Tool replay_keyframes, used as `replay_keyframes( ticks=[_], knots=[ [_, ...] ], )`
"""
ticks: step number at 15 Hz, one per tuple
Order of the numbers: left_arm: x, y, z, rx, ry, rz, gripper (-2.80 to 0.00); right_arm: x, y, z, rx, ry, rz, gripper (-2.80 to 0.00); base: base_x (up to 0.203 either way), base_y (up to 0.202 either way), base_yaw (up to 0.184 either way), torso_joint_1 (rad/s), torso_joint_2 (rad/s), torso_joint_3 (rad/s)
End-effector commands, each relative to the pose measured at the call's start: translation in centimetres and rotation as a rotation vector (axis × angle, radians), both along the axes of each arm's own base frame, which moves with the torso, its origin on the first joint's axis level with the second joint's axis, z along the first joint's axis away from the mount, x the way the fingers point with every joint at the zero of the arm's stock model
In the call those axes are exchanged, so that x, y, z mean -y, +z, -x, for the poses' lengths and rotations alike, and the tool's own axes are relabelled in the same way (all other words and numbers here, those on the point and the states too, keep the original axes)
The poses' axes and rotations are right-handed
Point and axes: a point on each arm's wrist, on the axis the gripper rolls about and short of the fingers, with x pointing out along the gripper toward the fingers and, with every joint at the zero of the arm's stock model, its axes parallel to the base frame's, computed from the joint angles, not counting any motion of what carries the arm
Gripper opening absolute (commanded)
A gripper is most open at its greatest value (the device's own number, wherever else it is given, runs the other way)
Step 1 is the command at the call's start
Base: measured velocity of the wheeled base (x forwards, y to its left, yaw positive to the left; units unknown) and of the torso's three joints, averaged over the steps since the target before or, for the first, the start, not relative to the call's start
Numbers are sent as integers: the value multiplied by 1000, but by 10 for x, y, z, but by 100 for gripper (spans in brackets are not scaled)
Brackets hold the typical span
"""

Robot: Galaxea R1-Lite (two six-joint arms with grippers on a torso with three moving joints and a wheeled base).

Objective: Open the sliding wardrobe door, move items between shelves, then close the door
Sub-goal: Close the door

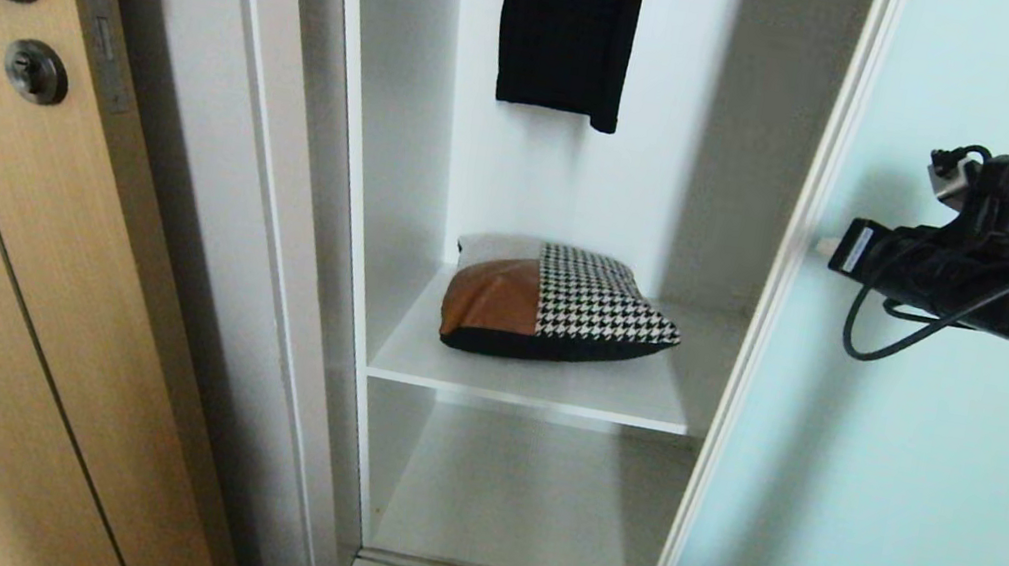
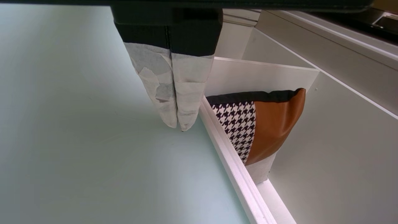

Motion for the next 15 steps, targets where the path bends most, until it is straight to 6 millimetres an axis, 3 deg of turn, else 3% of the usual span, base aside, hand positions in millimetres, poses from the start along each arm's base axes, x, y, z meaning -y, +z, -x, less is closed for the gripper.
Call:
replay_keyframes(
  ticks=[1,8,15],
  knots=[
    [0,0,0,-2,1,0,-280,-4,-3,-3,-4,12,-1,-280,0,0,0,0,0,0],
    [0,0,0,-2,1,0,-280,-35,-7,1,-17,78,2,-280,0,0,0,0,0,0],
    [0,0,0,-2,1,0,-280,-94,-10,7,-15,176,19,-280,0,0,0,0,0,0]
  ],
)
